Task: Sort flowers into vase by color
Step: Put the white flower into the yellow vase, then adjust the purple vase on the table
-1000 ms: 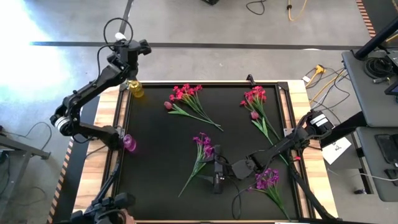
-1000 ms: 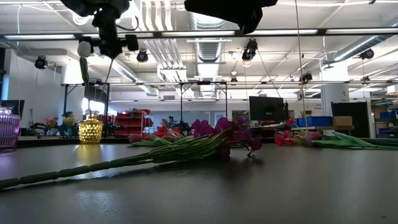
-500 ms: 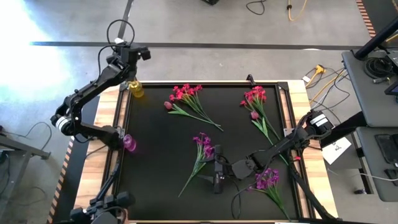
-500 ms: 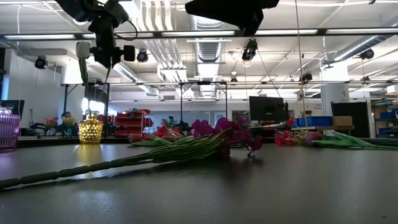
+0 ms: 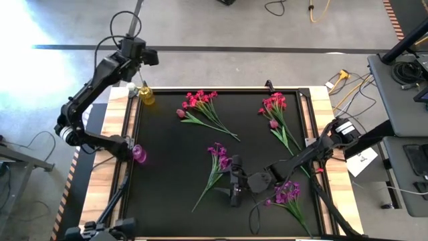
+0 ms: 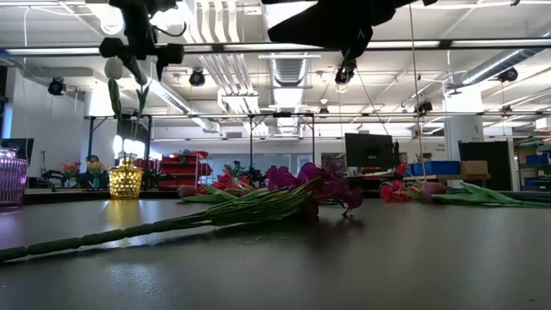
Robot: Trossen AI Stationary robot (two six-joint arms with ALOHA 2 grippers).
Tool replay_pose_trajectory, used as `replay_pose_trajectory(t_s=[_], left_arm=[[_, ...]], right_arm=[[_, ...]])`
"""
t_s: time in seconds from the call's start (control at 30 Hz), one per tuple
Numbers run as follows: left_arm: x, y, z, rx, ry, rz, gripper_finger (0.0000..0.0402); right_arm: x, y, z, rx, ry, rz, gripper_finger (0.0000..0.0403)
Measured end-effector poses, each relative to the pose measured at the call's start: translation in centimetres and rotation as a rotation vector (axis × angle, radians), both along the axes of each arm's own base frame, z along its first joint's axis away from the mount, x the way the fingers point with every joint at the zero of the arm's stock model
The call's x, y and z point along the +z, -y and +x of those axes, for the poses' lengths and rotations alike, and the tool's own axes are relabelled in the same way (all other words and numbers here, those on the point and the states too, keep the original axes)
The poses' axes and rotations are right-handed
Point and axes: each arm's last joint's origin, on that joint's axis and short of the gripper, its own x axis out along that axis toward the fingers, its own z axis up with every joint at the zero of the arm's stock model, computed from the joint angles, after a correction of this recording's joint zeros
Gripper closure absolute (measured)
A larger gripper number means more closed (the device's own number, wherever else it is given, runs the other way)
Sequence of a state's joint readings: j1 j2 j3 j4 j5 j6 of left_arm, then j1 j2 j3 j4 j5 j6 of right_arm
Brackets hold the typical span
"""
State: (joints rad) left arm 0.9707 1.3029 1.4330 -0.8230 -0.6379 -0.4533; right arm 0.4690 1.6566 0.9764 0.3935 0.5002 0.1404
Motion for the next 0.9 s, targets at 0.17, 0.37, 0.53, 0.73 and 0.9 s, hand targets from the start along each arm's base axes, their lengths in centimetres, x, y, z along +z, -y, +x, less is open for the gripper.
replay_pose_trajectory(t_s=[0.17,0.37,0.53,0.73,0.9], left_arm=[[0.3,0.9,-0.3,-0.080,0.004,-0.114,0.0170],[-0.1,1.8,-0.5,-0.194,-0.004,-0.233,0.0170],[1.2,3.4,-0.7,-0.374,0.033,-0.247,0.0173],[3.5,8.2,-1.1,-0.628,0.111,-0.169,0.0186],[4.6,13.9,-2.2,-0.854,0.179,-0.072,0.0195]], right_arm=[[-0.2,0.3,0.0,-0.017,-0.022,0.012,0.0126],[-0.4,0.8,0.1,-0.028,-0.045,0.002,0.0125],[-0.8,3.1,0.8,-0.111,-0.094,0.021,0.0133],[-1.8,7.3,1.6,-0.248,-0.178,0.035,0.0143],[-2.8,10.1,1.9,-0.323,-0.254,0.050,0.0150]])
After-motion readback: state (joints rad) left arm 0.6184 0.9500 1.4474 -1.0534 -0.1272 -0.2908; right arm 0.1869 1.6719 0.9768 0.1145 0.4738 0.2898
